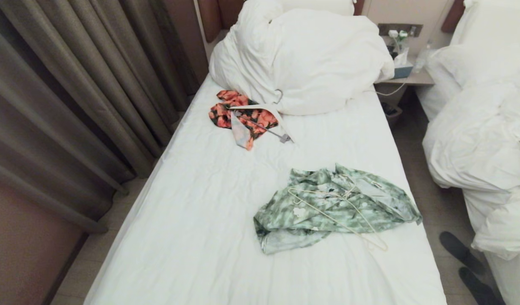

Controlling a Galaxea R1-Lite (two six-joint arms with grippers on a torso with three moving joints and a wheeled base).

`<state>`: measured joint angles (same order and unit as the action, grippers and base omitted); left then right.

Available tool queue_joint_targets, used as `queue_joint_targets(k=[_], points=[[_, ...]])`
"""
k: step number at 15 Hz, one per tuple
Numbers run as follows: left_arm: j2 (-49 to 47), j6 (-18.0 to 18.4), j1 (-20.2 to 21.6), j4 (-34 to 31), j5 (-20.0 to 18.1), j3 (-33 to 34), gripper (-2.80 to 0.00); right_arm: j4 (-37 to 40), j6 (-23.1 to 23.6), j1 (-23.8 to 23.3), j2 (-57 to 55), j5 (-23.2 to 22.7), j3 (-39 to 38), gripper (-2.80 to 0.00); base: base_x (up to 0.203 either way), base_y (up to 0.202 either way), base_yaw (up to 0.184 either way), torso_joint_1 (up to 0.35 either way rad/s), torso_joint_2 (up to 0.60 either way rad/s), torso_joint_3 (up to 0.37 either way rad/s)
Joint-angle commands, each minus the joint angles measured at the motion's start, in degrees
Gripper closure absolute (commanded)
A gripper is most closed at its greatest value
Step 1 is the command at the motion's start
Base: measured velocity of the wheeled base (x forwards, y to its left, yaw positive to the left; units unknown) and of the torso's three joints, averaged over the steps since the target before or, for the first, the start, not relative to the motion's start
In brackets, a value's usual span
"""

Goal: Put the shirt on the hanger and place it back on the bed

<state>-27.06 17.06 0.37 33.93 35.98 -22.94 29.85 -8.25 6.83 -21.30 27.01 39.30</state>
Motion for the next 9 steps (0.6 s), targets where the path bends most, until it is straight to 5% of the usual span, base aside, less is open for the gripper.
queue_joint_targets(k=[1, 5, 9], points=[[9.0, 0.1, 1.1, -1.5, -0.2, 4.4, 0.0, 0.5, 0.2, -0.4, 5.1, -0.3, -2.0, 0.0, 0.0, 0.0, 0.0, 0.0, 0.0, 0.0], [13.5, 0.0, 1.2, -1.8, -3.4, 13.2, 0.0, 0.4, -3.9, -3.3, 5.4, -0.9, -4.7, 0.0, 0.0, 0.0, 0.0, 0.0, 0.0, 0.0], [17.8, 0.0, 0.6, -2.0, -8.2, 19.3, 0.0, -2.2, -4.0, -8.2, 8.5, -6.7, -11.3, 0.0, 0.0, 0.0, 0.0, 0.0, 0.0, 0.0]])
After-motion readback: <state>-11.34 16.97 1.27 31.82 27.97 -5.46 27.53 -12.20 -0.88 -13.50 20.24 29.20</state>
